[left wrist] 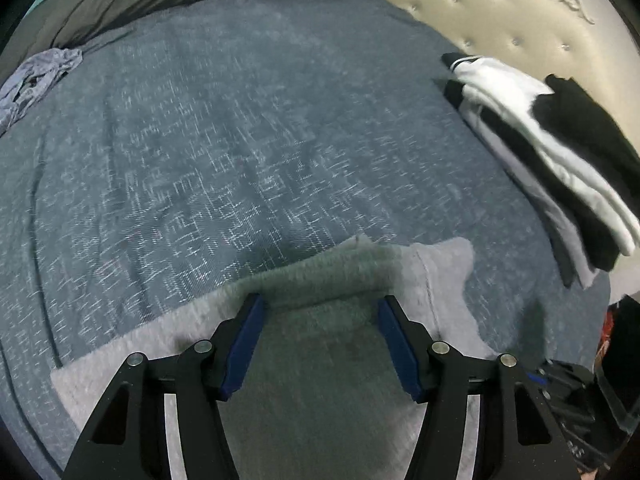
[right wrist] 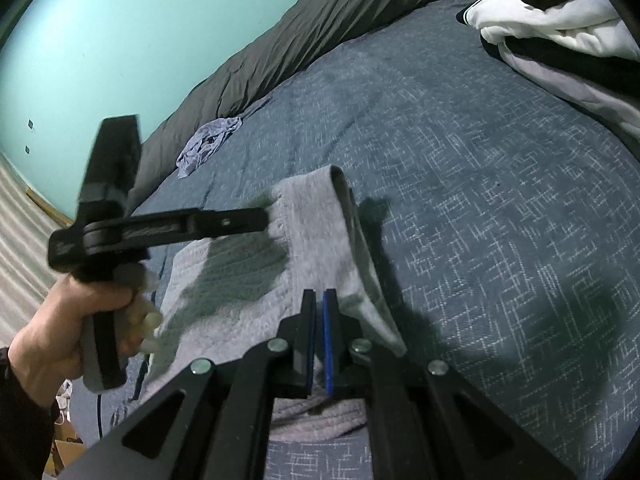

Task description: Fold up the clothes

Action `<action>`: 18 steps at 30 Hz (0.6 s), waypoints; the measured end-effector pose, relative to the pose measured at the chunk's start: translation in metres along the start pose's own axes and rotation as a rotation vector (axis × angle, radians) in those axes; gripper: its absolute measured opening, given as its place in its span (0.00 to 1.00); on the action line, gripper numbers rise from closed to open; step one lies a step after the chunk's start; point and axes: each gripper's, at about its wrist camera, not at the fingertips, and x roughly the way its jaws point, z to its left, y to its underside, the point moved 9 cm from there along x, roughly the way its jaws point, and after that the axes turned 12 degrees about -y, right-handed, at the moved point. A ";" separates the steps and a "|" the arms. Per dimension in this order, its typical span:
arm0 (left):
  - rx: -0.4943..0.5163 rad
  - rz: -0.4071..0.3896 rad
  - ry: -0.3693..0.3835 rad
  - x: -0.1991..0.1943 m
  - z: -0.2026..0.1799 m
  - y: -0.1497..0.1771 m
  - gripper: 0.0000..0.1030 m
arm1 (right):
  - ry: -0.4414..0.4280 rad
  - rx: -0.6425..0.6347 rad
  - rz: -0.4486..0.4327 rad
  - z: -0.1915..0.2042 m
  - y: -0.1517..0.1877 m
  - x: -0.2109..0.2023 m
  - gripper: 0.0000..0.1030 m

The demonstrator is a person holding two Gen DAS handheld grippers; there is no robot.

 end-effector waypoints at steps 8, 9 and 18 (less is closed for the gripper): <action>-0.004 0.055 -0.028 0.030 -0.003 -0.010 0.61 | -0.003 0.006 0.006 -0.004 0.004 0.001 0.02; -0.009 0.052 -0.028 0.027 -0.003 -0.011 0.61 | -0.001 0.006 0.006 -0.004 0.004 0.001 0.02; 0.043 0.025 -0.025 0.015 -0.028 -0.019 0.59 | 0.002 0.016 -0.005 -0.002 0.004 -0.001 0.01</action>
